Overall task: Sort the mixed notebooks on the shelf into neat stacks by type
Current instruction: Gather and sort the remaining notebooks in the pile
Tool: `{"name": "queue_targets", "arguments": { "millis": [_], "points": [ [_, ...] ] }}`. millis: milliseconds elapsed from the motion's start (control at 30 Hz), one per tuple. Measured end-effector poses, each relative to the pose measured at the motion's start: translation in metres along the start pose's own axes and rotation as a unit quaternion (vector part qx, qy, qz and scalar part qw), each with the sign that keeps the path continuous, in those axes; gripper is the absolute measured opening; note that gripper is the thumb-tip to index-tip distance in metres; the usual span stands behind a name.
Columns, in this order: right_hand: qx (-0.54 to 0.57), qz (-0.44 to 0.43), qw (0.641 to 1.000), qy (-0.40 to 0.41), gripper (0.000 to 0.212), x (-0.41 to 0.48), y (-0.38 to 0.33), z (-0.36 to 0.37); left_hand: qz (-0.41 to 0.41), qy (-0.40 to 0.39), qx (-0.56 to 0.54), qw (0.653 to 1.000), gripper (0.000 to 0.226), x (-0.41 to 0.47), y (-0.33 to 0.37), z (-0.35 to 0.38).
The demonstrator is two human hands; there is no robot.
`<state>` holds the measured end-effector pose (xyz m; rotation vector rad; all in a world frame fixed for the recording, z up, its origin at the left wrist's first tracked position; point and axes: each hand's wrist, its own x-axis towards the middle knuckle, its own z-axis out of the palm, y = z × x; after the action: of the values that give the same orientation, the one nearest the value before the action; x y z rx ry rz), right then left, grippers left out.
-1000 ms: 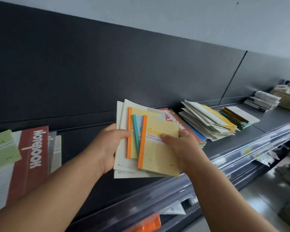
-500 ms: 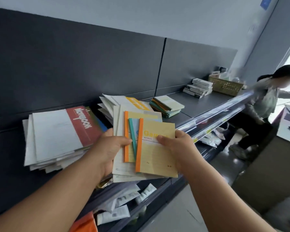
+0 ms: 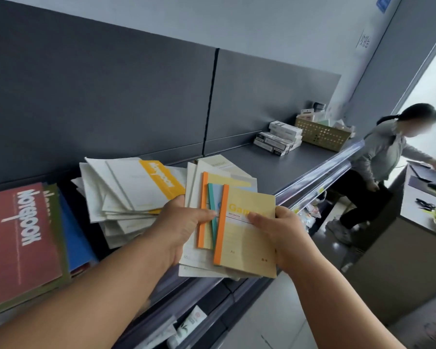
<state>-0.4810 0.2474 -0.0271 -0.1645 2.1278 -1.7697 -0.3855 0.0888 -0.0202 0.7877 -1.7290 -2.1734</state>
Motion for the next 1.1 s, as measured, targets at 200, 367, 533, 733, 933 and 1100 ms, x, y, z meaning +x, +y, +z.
{"name": "queue_targets", "arguments": {
  "millis": [200, 367, 533, 733, 933, 1100],
  "points": [
    [-0.002, -0.014, 1.000, 0.002, 0.020, 0.066, -0.019, -0.007, 0.021, 0.040, 0.013, 0.999, 0.023, 0.057, 0.018, 0.016],
    [-0.031, -0.018, 0.999, -0.038, 0.021, 0.123, -0.031, -0.006, 0.021, 0.086, 0.006, 0.996, 0.020, 0.087, 0.032, 0.016],
    [-0.063, -0.044, 0.992, -0.102, 0.024, 0.184, -0.047, -0.001, 0.035, 0.161, -0.006, 0.986, 0.020, 0.107, 0.044, 0.017],
    [-0.104, -0.089, 0.974, -0.180, 0.027, 0.247, -0.075, 0.009, 0.041, 0.293, -0.026, 0.955, 0.018, 0.106, 0.060, 0.015],
    [-0.165, -0.129, 0.949, -0.234, 0.021, 0.278, -0.069, 0.022, 0.058, 0.388, -0.056, 0.918, 0.019, 0.097, 0.068, 0.009],
    [-0.324, -0.198, 0.906, -0.186, 0.048, 0.282, -0.058, 0.035, 0.040, 0.385, -0.049, 0.921, 0.025, 0.097, 0.063, 0.022]
  ]
}}
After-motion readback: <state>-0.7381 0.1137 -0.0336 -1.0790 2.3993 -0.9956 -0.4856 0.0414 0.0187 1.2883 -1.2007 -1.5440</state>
